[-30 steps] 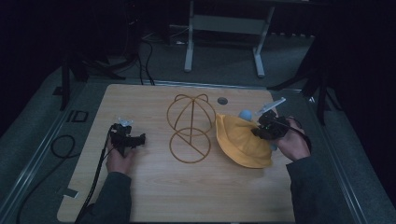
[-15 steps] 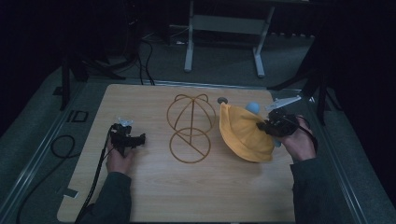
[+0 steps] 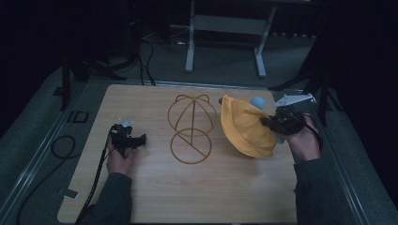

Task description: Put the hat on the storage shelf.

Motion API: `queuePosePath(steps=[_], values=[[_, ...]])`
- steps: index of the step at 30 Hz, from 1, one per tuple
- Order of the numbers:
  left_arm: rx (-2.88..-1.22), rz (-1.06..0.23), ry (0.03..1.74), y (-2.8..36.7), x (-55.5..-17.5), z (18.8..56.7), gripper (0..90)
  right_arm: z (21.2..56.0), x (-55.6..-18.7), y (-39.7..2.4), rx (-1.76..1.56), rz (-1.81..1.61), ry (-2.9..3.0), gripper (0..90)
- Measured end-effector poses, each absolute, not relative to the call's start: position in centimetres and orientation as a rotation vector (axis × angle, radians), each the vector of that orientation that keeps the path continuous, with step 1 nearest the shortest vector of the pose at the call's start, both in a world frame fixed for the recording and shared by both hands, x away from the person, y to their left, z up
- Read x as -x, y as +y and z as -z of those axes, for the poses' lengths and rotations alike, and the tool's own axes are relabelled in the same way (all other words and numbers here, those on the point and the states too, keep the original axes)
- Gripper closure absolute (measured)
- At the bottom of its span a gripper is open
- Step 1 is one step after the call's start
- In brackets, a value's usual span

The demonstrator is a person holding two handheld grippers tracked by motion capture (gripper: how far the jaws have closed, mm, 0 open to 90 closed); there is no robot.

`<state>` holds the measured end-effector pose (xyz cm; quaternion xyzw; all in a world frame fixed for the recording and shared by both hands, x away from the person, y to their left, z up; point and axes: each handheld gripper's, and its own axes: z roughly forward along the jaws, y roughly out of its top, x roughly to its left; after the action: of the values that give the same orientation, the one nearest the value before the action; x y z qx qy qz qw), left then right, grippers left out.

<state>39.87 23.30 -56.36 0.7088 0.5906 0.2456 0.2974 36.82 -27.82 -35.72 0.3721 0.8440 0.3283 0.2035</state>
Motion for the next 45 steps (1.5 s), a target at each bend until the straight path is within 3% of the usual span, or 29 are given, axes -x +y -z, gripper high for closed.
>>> queuePosePath(steps=[45], values=[[-1.885, -0.651, 1.571, 23.3, -39.9, 56.3, 14.4, 32.0, -35.3, -27.4, -0.899, -1.157, 2.29, 83.2]])
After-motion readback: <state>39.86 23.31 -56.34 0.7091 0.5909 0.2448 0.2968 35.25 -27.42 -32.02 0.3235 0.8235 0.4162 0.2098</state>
